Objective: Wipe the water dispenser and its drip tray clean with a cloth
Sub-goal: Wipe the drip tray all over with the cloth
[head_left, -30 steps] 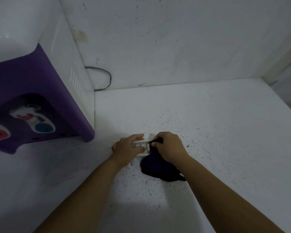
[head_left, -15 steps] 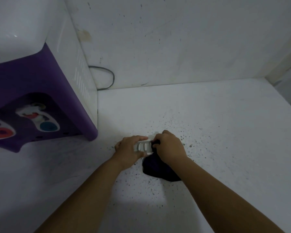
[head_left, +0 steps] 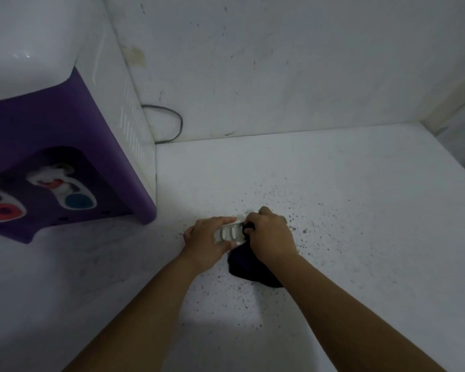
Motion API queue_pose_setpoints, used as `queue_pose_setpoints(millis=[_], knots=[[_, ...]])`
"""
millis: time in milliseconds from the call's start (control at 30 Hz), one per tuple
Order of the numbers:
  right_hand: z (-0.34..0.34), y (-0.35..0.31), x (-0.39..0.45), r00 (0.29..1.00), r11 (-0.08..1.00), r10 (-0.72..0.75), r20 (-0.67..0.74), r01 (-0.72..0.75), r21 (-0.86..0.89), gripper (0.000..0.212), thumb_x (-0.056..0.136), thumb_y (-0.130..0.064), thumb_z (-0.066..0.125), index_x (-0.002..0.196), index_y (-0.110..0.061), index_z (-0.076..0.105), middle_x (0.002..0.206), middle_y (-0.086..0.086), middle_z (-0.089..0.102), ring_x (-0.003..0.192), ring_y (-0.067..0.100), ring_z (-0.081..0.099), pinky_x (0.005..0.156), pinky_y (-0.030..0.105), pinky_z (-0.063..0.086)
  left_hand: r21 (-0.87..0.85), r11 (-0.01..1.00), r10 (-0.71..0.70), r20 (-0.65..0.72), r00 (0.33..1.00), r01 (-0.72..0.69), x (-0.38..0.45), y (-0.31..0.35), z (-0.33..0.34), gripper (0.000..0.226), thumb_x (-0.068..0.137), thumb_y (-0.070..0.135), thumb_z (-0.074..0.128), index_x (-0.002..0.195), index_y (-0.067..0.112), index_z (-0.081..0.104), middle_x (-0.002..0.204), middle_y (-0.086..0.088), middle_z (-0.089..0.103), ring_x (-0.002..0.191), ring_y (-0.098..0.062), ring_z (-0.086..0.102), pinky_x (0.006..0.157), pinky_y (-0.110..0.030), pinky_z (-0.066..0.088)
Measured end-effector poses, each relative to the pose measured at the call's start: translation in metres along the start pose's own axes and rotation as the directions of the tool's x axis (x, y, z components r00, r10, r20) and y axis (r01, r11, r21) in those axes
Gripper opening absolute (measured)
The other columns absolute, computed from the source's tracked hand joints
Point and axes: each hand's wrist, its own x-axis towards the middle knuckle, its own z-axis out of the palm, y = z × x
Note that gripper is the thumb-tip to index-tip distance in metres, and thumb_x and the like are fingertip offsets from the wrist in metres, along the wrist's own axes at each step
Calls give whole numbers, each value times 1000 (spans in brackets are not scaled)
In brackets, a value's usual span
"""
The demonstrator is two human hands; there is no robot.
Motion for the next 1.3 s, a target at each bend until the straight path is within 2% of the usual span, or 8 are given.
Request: queue_pose_setpoints(millis=[300,433,633,767,933,1033,1167,1300], knots=[[0,0,0,998,997,65,-7,-65,51,18,95,-20,52,103,-15,68,103,4,55,86,22,53,59,27,39,71,997,39,-68,997,-34,-1,-2,3,54,75,49,65,127,42,52,126,10,58,119,-16,50,104,-45,38],[-8,0,-1,994,995,65,86,-72,76,18,94,-18,55,106,-15,67,109,7,56,97,22,54,69,25,40,109,993,44,-95,995,-34,-1,-3,6,53,80,40,70,130,41,51,129,11,57,121,-15,48,105,-45,36],[-21,-1,-11,998,971,58,-10,-55,231,18,93,-24,58,105,-18,69,107,5,61,100,20,55,76,23,39,-88,996,-1,-62,998,-4,-2,-3,0,57,77,30,76,129,34,54,126,8,61,110,-11,58,98,-37,49],[-7,-14,-11,1000,996,17,-16,-15,90,21,95,-27,53,109,-15,65,107,6,60,91,22,59,69,29,46,-235,971,-37,-15,999,32,-1,0,-7,43,88,15,63,126,33,56,127,9,59,114,-10,56,103,-37,45],[-7,-24,2,999,996,-33,12,34,-82,21,91,-21,52,110,-15,60,107,7,56,85,23,61,60,28,39,-227,974,-14,-19,1000,9,-7,4,-4,63,65,36,75,125,37,55,119,12,63,106,-8,61,95,-37,51],[-11,-30,3,991,978,-122,57,130,-165,25,92,-18,51,115,-14,58,108,8,54,88,24,60,63,28,40,-212,977,18,-77,997,-34,-8,7,-1,51,69,29,78,115,40,59,110,12,67,100,-11,64,89,-40,54],[-12,-28,-3,975,947,-143,172,185,-263,23,93,-14,49,116,-10,54,115,10,48,96,24,59,70,29,43,-195,980,7,-87,996,-24,-7,6,0,60,72,17,82,127,24,56,119,5,63,105,-13,61,93,-37,52],[-15,-29,11,977,963,-109,181,149,-223,22,91,-12,52,112,-10,58,112,10,51,96,25,60,76,31,48,-211,977,6,-24,1000,-11,-3,1,-2,65,72,14,81,130,26,54,123,5,61,109,-15,60,93,-41,53]])
